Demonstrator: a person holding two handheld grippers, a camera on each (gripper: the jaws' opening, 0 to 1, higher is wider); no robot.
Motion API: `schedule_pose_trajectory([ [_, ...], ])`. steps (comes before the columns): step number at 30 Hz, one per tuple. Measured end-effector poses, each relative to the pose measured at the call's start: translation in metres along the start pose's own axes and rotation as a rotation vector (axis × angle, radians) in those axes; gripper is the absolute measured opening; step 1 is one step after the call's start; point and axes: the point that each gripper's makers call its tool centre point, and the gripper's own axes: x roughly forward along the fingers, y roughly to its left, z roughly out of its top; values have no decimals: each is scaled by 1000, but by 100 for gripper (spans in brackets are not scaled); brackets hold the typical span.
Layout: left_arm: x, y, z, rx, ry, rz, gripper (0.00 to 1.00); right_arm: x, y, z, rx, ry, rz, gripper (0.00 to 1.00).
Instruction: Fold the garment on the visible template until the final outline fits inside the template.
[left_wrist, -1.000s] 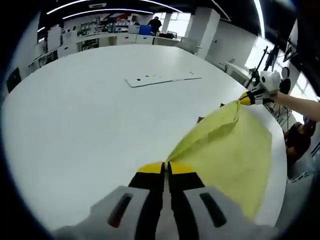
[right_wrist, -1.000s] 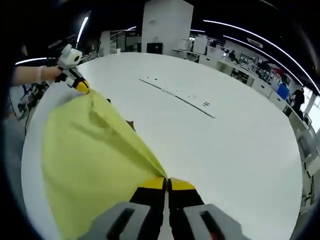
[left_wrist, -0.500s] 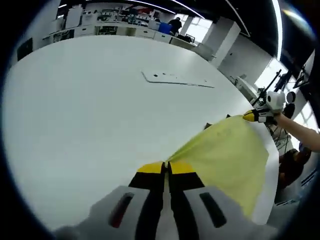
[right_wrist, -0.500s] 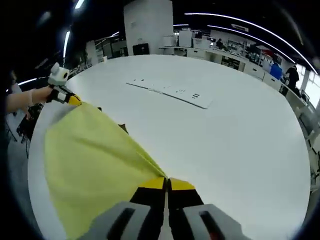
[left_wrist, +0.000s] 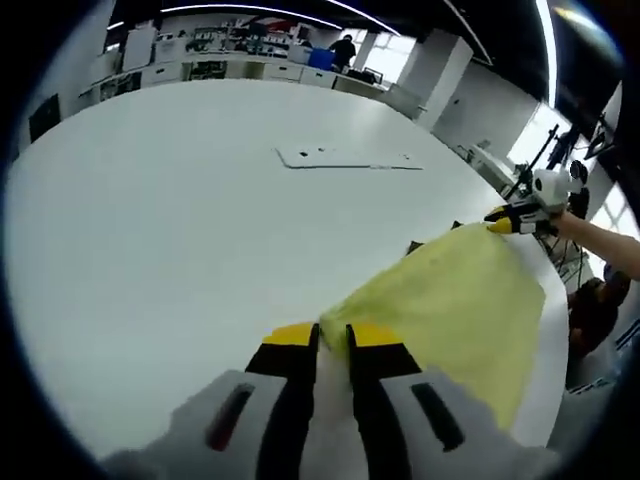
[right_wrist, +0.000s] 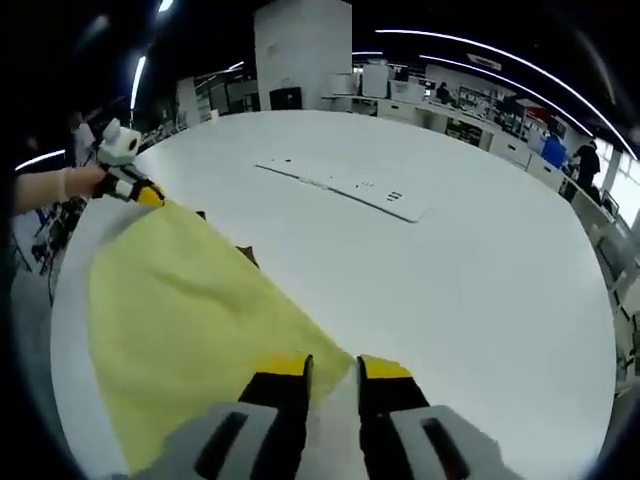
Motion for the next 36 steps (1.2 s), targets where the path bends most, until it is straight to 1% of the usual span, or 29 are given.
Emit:
schedule_pose_trajectory([
  [1,-1,-3,-1,-17,4,-7,20,-2,3,2,12,-19,17,31],
  [2,-2,-5,1,-16,-5,-19,26,-3,5,3,25,-24,29,38],
  [5,-6,-14,7,-6,-37,-54,44,-10,12,8,42,-79,68,52],
  [6,-7,-16,7,-8,-36,-65,50,-12,13,7,52,-83,75,56],
  [7,-9,-22,9,1,-48,-86,57,-14,17,9,77,-105,96,60],
  [8,-10,-23,9,1,-49,-88,63,-16,18,10,88,-119,104,66],
  [10,-13,-29,9,23,-54,-110,73,-20,21,10,99,-128,113,73],
  [12,-17,-33,9,35,-62,-120,79,-25,23,9,99,-138,117,80],
  [16,-25,-41,9,21,-78,-147,91,-33,27,9,120,-160,124,97],
  [19,-30,-45,8,26,-87,-160,96,-40,30,10,115,-171,127,100],
  [20,-32,-47,8,20,-92,-162,98,-43,32,11,132,-185,140,100],
  [21,-34,-48,7,22,-96,-164,99,-45,31,10,139,-177,135,100],
  [22,-38,-50,7,23,-99,-169,99,-47,32,10,142,-184,132,100],
  [24,-44,-54,6,23,-104,-176,99,-51,33,7,124,-176,119,100],
  [26,-49,-56,3,21,-97,-181,99,-56,37,5,128,-184,126,100],
  [28,-58,-61,0,38,-101,-196,93,-60,41,3,130,-186,131,100],
  [30,-65,-61,-7,29,-83,-193,85,-64,45,-1,129,-189,133,100],
  [32,-71,-61,-12,29,-90,-201,79,-68,48,-5,129,-192,133,99],
  [34,-77,-60,-20,-14,-85,-198,71,-72,53,-11,139,-192,140,99],
  [36,-83,-60,-28,-10,-89,-207,65,-76,56,-17,143,-193,142,98],
])
